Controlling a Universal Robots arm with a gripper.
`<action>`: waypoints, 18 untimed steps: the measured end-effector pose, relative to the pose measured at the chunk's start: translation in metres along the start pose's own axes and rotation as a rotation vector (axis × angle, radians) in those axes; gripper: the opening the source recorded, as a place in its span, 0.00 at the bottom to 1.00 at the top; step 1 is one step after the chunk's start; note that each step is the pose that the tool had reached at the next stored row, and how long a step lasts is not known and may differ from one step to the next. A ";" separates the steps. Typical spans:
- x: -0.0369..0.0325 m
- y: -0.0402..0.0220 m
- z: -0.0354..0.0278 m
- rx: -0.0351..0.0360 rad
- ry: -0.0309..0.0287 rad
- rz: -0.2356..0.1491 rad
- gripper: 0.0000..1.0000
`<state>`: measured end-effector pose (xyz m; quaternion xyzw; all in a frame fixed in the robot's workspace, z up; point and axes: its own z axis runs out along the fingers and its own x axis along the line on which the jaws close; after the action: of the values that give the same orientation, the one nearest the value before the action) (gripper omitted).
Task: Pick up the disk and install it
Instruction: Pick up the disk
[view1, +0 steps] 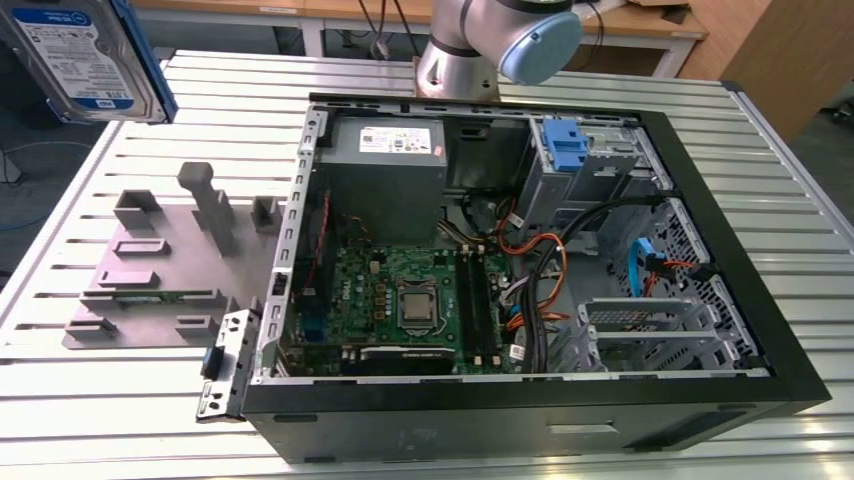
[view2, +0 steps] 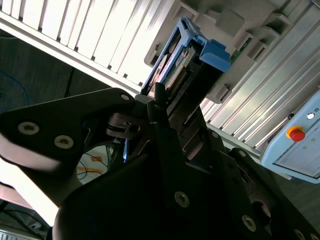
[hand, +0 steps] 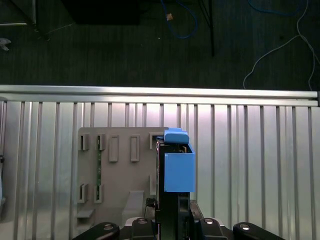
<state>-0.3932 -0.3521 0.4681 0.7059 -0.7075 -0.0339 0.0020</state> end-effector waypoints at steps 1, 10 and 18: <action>0.0000 0.0000 0.0000 -0.0001 0.0000 0.000 0.35; 0.0000 -0.0025 -0.0001 0.0000 0.0000 0.000 0.35; -0.0001 -0.0026 -0.0018 -0.0016 0.0009 0.000 0.35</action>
<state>-0.3905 -0.3521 0.4698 0.7059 -0.7075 -0.0342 0.0029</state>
